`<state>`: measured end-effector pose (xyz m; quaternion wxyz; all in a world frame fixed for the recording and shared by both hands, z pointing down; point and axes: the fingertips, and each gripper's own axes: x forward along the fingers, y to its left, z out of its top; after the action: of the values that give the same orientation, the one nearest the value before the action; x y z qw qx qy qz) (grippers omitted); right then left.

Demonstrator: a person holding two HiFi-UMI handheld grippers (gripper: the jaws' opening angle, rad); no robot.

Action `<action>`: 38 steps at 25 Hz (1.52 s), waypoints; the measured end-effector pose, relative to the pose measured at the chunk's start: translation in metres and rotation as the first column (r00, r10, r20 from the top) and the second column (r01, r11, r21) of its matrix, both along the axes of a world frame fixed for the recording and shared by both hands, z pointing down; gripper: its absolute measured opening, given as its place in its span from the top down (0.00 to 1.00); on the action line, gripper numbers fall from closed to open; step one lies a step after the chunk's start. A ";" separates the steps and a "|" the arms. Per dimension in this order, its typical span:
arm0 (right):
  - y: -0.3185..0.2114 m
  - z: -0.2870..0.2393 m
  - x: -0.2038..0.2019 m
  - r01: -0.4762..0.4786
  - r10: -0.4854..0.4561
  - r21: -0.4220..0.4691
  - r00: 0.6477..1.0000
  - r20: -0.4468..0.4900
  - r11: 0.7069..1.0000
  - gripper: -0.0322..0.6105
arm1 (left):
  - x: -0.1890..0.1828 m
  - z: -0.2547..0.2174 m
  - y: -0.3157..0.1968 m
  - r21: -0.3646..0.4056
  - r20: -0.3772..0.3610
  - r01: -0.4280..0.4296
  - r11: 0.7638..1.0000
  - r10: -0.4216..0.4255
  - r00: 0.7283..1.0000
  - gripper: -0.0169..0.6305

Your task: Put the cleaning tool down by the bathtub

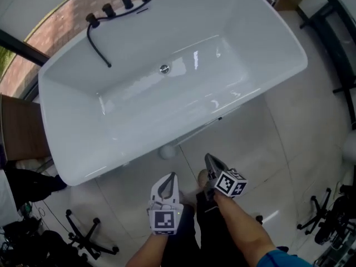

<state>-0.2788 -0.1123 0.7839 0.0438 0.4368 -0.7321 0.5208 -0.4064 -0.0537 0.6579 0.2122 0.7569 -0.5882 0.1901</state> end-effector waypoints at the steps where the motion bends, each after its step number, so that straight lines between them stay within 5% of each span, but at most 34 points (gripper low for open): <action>1: 0.001 -0.032 0.009 0.002 -0.001 0.044 1.000 -0.013 0.999 0.94 | 0.005 -0.024 -0.001 0.017 0.001 -0.014 1.000 0.014 1.000 0.98; 4: 0.000 -0.127 0.042 0.002 0.013 0.188 0.997 -0.082 0.982 0.94 | 0.027 -0.093 -0.008 0.092 -0.020 -0.052 0.994 0.054 0.998 0.98; 8: 0.016 -0.234 0.076 -0.006 0.072 0.348 0.982 -0.177 0.938 0.94 | 0.048 -0.153 0.009 0.092 -0.019 -0.083 0.992 0.085 0.996 0.98; 19: 0.085 -0.462 0.176 0.037 0.164 0.614 0.950 -0.267 0.789 0.94 | 0.131 -0.320 0.047 0.247 -0.057 -0.135 0.959 0.154 0.986 0.98; 26: 0.119 -0.559 0.262 0.103 0.110 0.719 0.964 -0.242 0.687 0.94 | 0.236 -0.426 0.065 0.379 -0.084 -0.110 0.919 0.153 0.985 0.98; 30: 0.137 -0.595 0.312 0.131 0.091 0.758 0.966 -0.243 0.639 0.94 | 0.309 -0.449 0.083 0.424 -0.083 -0.118 0.898 0.169 0.982 0.98; 38: 0.160 -0.617 0.370 0.142 0.147 0.771 0.945 -0.292 0.621 0.94 | 0.380 -0.472 0.105 0.472 -0.059 -0.199 0.859 0.256 0.965 0.98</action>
<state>0.0909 0.0478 0.1673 -0.0309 0.4929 -0.8667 0.0699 -0.0267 0.0515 0.1856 0.0369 0.8597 -0.5090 0.0230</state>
